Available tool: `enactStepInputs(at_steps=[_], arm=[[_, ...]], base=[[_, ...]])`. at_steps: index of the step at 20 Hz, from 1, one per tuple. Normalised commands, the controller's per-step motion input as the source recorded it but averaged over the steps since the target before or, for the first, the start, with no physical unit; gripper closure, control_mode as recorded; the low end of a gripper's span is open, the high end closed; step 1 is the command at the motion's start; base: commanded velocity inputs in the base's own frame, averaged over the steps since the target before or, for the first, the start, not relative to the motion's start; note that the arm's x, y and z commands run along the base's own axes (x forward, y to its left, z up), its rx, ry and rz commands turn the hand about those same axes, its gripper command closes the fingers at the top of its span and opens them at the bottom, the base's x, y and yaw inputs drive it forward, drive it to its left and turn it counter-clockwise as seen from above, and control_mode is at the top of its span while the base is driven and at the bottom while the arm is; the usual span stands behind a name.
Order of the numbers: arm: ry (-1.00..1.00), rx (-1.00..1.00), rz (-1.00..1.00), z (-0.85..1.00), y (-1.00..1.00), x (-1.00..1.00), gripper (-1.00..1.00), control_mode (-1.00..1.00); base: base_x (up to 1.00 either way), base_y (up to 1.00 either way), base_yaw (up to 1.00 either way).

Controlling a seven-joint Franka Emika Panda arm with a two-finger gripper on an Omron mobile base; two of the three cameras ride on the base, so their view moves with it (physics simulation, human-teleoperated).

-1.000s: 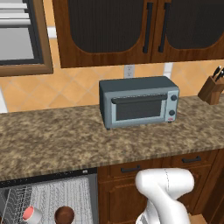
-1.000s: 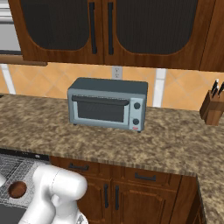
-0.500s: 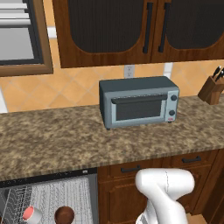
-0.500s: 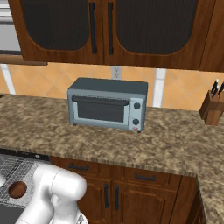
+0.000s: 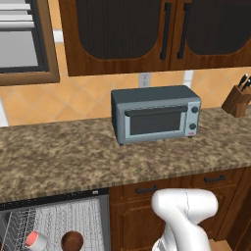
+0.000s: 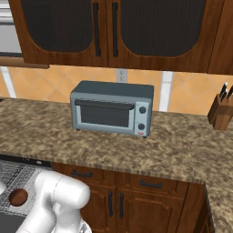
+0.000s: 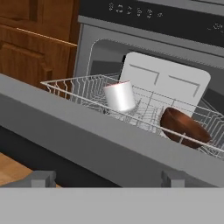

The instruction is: Pick up the cup and bowl from the counter, place them in the dishwasher, and close the dishwasher door.

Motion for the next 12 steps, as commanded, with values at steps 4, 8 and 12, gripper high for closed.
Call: enactStepInputs(at_steps=[4, 8, 12], arm=[[-0.06, 0.0, 0.0, -0.19, -0.28, 0.55, -1.0, -1.0], [-0.09, 0.0, 0.0, -0.06, -0.26, 0.65, -1.0, -1.0], [-0.09, 0.0, 0.0, -0.01, -0.31, 0.71, -1.0, -1.0]], base=[[0.0, 0.0, 0.0], [0.0, 0.0, 0.0], [0.0, 0.0, 0.0]])
